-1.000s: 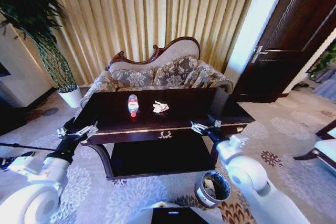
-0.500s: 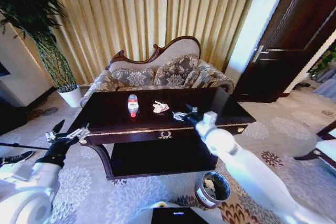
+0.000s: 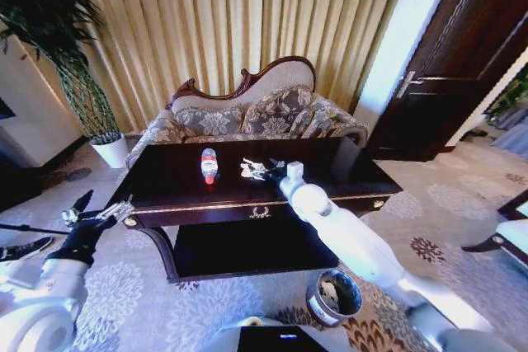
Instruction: Move to the front of the table and place the trash on the table into the trash bin.
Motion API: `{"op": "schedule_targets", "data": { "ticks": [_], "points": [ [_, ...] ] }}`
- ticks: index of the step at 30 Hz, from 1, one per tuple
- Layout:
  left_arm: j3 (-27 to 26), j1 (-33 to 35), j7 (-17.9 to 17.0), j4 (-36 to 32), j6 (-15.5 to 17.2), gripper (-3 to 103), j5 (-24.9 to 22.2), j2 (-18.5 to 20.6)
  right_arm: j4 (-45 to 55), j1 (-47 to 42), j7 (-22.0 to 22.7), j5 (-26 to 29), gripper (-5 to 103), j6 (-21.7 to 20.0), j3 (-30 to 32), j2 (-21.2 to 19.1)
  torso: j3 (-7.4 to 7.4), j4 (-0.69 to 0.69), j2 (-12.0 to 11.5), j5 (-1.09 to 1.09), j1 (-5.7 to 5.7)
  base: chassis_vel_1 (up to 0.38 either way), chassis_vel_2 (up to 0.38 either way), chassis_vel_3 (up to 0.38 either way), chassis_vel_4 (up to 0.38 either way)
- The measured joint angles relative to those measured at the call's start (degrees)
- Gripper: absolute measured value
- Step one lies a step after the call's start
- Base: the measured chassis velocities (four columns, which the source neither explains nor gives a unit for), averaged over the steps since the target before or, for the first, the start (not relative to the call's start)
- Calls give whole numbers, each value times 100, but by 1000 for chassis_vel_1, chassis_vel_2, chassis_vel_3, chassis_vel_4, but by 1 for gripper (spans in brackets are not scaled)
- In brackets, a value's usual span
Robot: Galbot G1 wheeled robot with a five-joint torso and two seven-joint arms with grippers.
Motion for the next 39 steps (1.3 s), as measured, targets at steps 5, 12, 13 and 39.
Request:
{"op": "schedule_targets", "data": {
  "ticks": [5,12,13,39],
  "points": [
    [-73,-8,0,0,26,100,-62,16,-297,33,48,9,100,-50,-38,164,0,-1,0,0,0,0,0,0,0],
    [-179,1,10,0,27,100,-105,3,-621,63,55,-91,101,-31,-83,390,0,0,0,0,0,0,0,0,0],
    [-216,10,13,0,27,100,-131,5,-655,64,55,-111,100,-24,-92,415,0,0,0,0,0,0,0,0,0],
    [-355,32,36,0,8,100,-217,39,-713,21,46,-212,8,72,-77,461,0,-1,1,1,0,0,0,0,0]
  ]
}}
